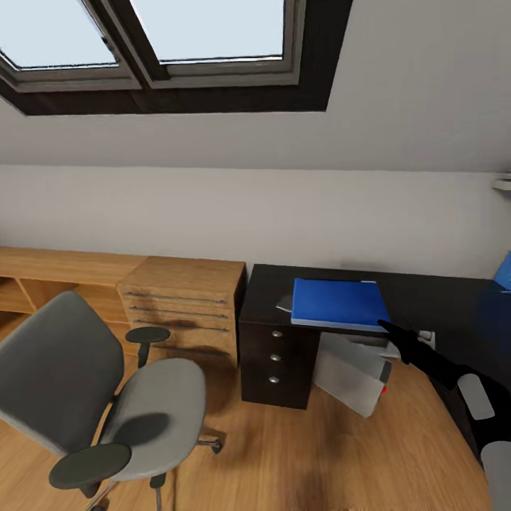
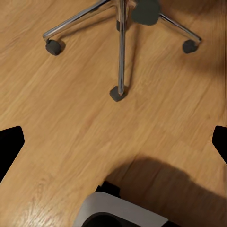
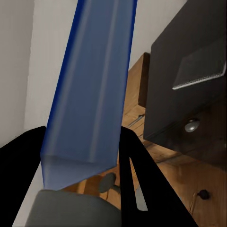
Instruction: In the bedroom, organize the workspace by keeping the computer under the desk, ensuring the monitor is on the desk, placing the keyboard on the desk next to the monitor, placing the mouse on the desk next to the keyboard, moving the folder from the swivel chair onto the desk next to the mouse, stacking the notebook on top of the folder with the pen on top of the notebook, and positioning the swivel chair next to the desk.
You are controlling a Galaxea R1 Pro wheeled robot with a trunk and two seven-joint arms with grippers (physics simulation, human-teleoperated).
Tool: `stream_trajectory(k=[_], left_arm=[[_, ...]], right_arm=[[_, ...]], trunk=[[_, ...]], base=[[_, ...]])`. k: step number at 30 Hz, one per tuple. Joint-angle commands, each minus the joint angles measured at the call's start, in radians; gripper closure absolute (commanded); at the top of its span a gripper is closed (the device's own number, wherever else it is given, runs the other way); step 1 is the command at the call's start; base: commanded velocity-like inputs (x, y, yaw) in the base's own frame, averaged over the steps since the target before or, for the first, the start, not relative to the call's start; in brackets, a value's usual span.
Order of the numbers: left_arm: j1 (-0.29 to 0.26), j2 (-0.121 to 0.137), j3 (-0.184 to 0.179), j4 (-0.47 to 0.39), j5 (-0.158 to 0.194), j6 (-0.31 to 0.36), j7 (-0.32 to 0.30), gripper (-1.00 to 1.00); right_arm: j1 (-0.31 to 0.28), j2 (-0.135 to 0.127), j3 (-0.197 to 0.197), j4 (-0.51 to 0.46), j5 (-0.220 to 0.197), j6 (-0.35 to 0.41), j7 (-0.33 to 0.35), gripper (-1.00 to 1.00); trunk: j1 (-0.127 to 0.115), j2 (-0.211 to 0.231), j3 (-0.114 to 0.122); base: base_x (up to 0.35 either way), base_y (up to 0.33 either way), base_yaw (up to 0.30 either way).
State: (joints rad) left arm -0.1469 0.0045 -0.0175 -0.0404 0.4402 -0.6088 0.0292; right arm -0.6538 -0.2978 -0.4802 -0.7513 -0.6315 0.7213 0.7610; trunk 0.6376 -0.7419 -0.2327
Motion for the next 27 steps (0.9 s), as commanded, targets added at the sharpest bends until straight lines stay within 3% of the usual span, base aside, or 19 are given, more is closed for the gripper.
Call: stream_trajectory(k=[1,11,27], left_arm=[[0.0,0.0,-0.002,0.0,0.0,-0.003,0.003,-1.0],[0.0,0.014,-0.001,0.001,0.004,-0.003,0.003,-1.0],[0.0,0.015,0.001,0.001,0.006,-0.003,0.002,-1.0]], right_arm=[[-0.001,-0.001,-0.002,0.001,-0.002,0.006,0.002,1.0],[-0.001,-0.013,-0.003,0.002,-0.002,0.006,0.001,1.0],[-0.001,-0.016,-0.015,0.014,-0.002,0.006,0.0,1.0]], trunk=[[-0.004,0.006,0.002],[-0.042,0.076,0.033],[-0.096,0.174,0.077]], base=[[0.0,0.0,-0.258],[0.0,0.0,-0.258],[0.0,0.0,-0.256]])
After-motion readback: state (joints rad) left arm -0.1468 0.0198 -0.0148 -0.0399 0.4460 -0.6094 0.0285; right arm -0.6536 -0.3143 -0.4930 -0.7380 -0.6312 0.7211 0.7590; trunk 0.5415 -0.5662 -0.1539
